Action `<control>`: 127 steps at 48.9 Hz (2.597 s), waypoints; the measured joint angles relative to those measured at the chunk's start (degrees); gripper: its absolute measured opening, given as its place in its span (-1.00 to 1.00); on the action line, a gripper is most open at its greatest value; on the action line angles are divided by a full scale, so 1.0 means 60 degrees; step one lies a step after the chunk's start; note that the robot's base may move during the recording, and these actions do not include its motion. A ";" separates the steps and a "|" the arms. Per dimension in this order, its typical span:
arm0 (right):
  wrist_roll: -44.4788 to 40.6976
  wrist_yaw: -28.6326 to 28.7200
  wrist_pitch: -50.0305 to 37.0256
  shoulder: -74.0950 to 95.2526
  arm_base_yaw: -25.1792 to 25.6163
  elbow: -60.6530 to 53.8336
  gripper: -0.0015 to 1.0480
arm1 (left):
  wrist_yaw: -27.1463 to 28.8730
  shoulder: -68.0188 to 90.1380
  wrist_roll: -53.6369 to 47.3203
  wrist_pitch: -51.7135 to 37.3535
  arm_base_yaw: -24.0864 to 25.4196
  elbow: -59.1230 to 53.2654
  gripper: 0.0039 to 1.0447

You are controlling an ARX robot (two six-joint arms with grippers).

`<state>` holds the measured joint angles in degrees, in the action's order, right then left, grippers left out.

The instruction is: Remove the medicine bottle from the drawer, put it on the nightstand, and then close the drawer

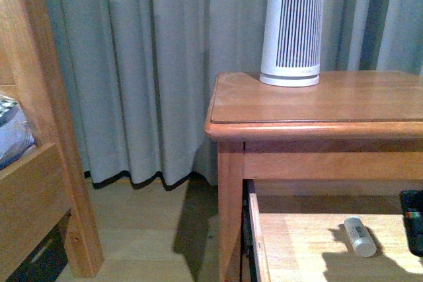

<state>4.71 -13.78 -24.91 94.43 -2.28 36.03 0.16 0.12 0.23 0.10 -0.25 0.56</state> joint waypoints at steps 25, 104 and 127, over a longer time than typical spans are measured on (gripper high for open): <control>0.0007 -0.0062 0.0022 0.2914 -0.0696 0.2025 0.87 | 0.0000 0.0000 0.0000 0.0000 0.0000 0.0000 0.88; 0.2878 0.0623 0.3184 -0.1854 -0.1978 0.0448 -0.44 | -0.0004 0.0000 0.0000 0.0000 0.0000 0.0000 0.88; 0.1989 0.0699 0.3636 -0.1628 -0.0087 0.4772 -0.44 | -0.0004 0.0000 0.0000 0.0000 0.0000 0.0000 0.88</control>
<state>16.64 -9.58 -3.09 84.66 -2.81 64.66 0.14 0.12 0.23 0.10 -0.25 0.56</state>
